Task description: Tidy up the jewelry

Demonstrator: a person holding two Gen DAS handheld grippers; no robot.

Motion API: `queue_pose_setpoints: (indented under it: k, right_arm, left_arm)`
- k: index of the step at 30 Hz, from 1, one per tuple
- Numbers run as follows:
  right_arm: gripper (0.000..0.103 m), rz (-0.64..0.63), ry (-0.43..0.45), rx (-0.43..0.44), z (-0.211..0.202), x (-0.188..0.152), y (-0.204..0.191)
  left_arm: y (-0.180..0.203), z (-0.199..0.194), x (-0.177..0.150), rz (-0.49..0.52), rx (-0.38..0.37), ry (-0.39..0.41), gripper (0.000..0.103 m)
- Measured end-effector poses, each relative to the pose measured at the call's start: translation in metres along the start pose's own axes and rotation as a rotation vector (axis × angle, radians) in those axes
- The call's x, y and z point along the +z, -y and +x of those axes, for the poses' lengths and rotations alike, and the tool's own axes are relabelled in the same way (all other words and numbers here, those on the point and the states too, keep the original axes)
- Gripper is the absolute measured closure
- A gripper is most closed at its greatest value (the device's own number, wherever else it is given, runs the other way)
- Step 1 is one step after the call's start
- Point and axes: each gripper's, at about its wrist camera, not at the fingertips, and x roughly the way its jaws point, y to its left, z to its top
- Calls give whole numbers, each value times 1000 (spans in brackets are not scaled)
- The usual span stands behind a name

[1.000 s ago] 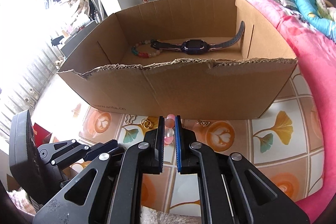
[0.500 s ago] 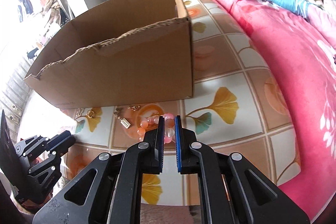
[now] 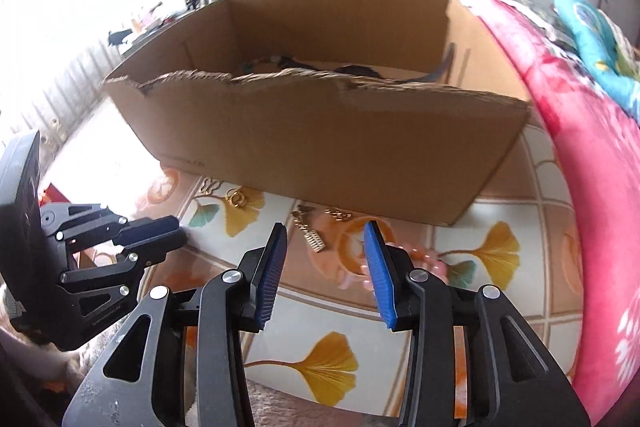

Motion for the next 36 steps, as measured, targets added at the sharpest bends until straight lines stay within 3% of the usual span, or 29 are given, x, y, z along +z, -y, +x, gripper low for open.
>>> queue_pose_setpoints:
  k: [3,12,15,30,36]
  right_arm:
    - [64,-52,-40,8,16,3,-5]
    - [82,-61,-106,18,39,11,6]
    - [100,-47,-117,31,39,13,10]
    - [102,184,-83,175,-3,-13,37]
    - [102,240,-51,248,-21,-22,42]
  left_arm:
    - [0,0,0,1,-1,0,92]
    - [-3,-1,-1,2,-16,5,91]
    - [-4,-1,-2,2,-26,7,91]
    - [-5,-13,-5,6,-85,0,91]
    - [-4,-16,-4,12,-68,6,83]
